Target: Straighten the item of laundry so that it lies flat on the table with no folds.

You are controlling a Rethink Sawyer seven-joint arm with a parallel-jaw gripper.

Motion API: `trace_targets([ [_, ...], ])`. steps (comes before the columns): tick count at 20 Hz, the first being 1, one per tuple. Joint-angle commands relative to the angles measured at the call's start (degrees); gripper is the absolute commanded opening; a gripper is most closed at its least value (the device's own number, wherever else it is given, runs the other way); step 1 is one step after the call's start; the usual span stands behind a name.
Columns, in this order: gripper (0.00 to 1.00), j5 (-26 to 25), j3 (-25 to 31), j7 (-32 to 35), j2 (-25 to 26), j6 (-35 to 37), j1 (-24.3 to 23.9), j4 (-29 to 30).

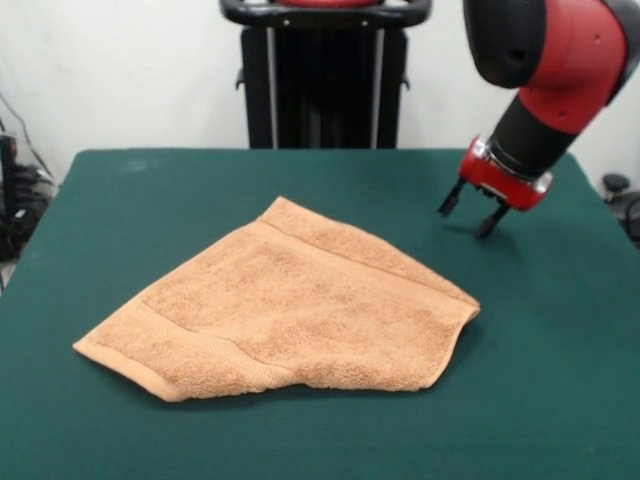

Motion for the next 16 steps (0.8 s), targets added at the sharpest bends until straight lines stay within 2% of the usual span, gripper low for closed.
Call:
trace_targets([
  [1, 1.0, -8.01, 5.2, -12.4, -3.06, -2.31, -2.47, 2.08],
  [4, 1.0, -10.02, 5.0, -11.61, -3.06, -2.15, -2.07, 0.39],
  [8, 1.0, -12.37, 5.0, -10.59, -5.6, 0.37, -1.3, -0.99],
  [16, 1.0, -13.12, 7.57, -9.79, -5.59, 3.29, -1.89, -4.03],
])
